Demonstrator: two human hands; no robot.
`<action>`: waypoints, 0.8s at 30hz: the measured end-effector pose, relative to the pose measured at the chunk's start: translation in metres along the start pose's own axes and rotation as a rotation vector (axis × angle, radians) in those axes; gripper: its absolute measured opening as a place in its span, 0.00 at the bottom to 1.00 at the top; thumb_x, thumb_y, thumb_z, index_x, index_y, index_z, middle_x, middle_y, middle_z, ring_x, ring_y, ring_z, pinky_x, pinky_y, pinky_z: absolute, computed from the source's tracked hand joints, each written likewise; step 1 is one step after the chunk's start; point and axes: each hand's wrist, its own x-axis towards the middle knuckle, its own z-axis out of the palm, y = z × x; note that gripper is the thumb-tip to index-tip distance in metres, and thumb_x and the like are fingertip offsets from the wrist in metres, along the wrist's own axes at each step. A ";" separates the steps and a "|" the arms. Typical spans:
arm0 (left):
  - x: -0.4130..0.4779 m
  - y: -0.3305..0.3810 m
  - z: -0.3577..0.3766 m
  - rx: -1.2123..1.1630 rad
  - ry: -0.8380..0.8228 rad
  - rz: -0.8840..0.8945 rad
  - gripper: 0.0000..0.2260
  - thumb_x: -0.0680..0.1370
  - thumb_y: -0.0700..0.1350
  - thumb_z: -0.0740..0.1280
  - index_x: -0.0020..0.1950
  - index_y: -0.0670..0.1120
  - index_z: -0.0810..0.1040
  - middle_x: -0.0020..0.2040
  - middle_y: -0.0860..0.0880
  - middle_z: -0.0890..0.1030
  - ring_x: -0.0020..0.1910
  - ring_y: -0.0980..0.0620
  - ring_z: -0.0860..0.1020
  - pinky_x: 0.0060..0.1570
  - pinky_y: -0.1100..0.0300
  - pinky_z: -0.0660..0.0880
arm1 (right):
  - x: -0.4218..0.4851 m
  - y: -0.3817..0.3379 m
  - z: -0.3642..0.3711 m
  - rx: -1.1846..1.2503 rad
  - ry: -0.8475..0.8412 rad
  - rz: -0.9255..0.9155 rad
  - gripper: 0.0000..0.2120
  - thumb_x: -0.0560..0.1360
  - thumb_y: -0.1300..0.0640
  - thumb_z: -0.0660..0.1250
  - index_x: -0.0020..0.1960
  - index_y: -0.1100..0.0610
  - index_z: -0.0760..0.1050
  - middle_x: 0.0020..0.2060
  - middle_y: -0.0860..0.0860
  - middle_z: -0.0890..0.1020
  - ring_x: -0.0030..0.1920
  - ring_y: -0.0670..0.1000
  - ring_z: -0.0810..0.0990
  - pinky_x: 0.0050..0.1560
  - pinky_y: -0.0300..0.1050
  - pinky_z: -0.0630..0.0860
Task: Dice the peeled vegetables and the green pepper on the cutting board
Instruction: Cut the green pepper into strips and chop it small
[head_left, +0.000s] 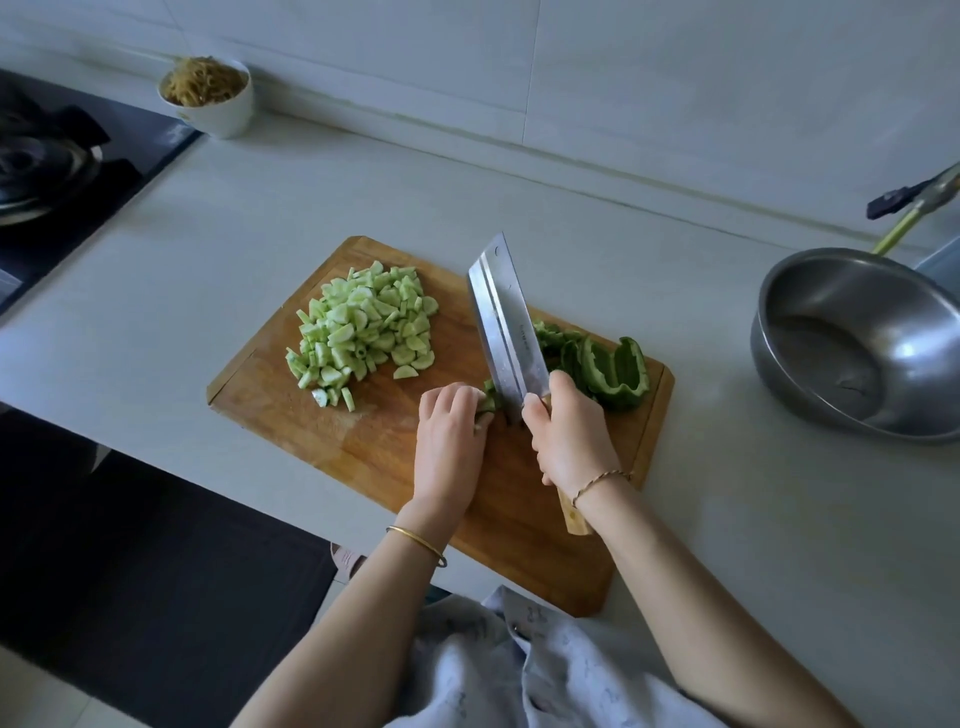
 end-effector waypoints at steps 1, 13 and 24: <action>0.001 0.000 -0.001 -0.009 -0.013 -0.012 0.08 0.76 0.40 0.68 0.55 0.42 0.76 0.57 0.46 0.78 0.60 0.46 0.69 0.56 0.61 0.65 | 0.000 0.000 -0.003 -0.004 0.004 -0.018 0.11 0.82 0.55 0.57 0.40 0.53 0.62 0.31 0.51 0.71 0.27 0.48 0.69 0.31 0.47 0.76; -0.010 -0.004 -0.004 0.026 -0.011 -0.022 0.12 0.74 0.38 0.70 0.57 0.41 0.76 0.60 0.45 0.76 0.61 0.46 0.68 0.59 0.62 0.62 | -0.011 0.004 -0.001 -0.101 -0.063 -0.046 0.09 0.82 0.54 0.57 0.44 0.56 0.64 0.32 0.50 0.72 0.28 0.48 0.70 0.32 0.46 0.76; 0.000 -0.004 -0.004 0.010 -0.029 -0.019 0.04 0.75 0.38 0.68 0.49 0.41 0.77 0.55 0.47 0.78 0.57 0.47 0.70 0.53 0.64 0.63 | -0.007 -0.010 -0.003 -0.272 -0.148 -0.016 0.07 0.82 0.54 0.55 0.48 0.56 0.66 0.38 0.50 0.75 0.40 0.54 0.80 0.40 0.55 0.82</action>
